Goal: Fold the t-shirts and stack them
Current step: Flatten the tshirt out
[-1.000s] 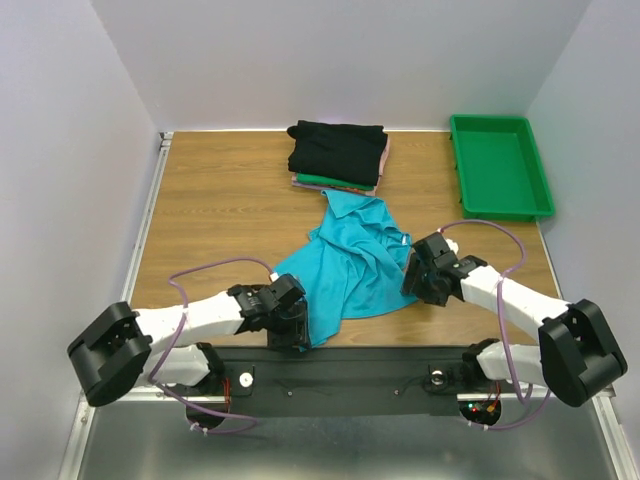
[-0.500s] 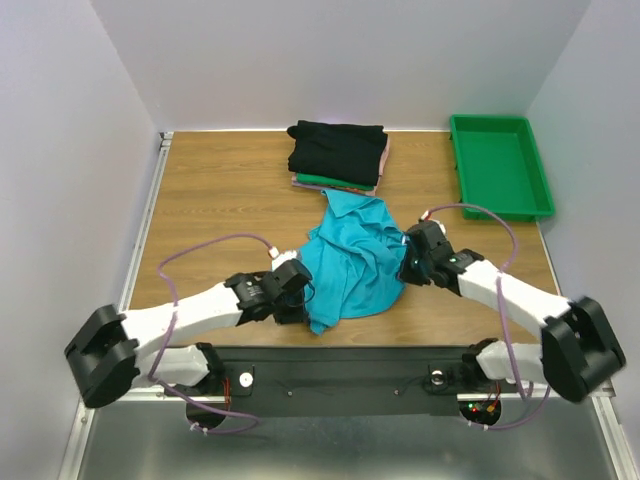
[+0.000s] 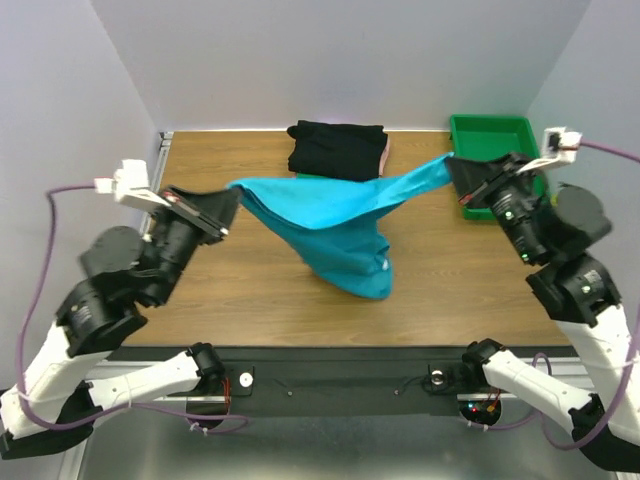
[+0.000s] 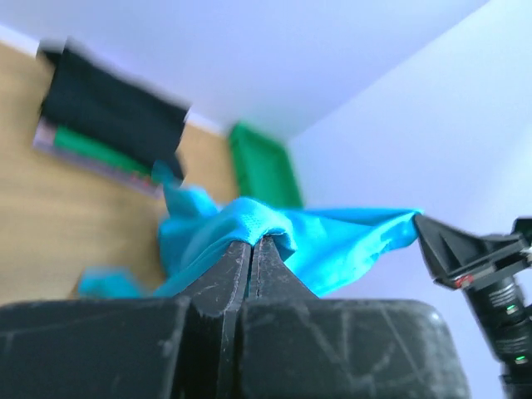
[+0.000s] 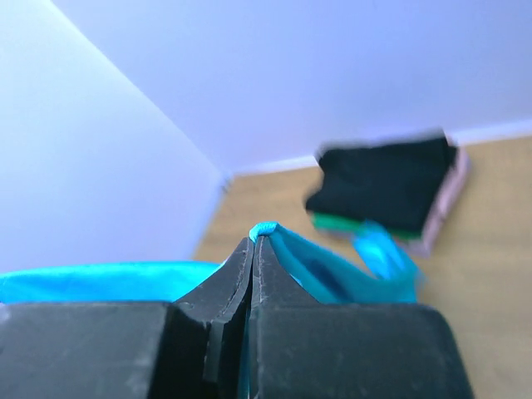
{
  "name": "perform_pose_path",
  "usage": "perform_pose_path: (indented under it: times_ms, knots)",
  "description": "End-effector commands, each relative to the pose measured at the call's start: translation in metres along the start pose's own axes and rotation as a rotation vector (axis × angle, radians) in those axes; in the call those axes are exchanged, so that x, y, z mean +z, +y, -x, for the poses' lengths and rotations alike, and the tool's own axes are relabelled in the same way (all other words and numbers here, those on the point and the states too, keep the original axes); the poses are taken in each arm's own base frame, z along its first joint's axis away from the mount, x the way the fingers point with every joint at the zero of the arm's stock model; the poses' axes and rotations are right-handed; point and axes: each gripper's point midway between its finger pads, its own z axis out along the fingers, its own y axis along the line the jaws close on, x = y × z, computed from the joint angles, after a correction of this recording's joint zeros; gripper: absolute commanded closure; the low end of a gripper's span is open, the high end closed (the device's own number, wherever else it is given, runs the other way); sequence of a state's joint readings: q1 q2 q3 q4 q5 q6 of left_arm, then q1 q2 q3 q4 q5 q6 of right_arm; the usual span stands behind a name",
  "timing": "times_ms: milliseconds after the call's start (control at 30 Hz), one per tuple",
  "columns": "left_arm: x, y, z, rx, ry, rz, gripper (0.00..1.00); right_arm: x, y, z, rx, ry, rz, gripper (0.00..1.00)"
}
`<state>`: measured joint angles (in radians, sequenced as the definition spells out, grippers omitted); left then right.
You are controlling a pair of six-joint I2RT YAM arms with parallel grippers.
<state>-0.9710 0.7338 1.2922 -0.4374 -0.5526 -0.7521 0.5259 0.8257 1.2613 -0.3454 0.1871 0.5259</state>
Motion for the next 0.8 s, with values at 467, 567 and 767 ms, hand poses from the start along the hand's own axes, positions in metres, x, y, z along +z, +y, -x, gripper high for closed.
perform_pose_path:
  times_ms: [467,567,767]
  knots:
    - [-0.058,-0.092,0.156,0.053,-0.316,-0.241,1.00,-0.048,0.141,0.165,-0.122,-0.272,0.436,1.00]
    - [-0.037,-0.078,0.156,0.065,-0.356,-0.115,1.00,-0.015,0.116,0.155,-0.126,-0.263,0.295,0.99]
    - [0.009,-0.046,0.147,0.156,-0.432,0.196,1.00,0.053,0.062,0.136,-0.191,-0.257,-0.005,1.00]
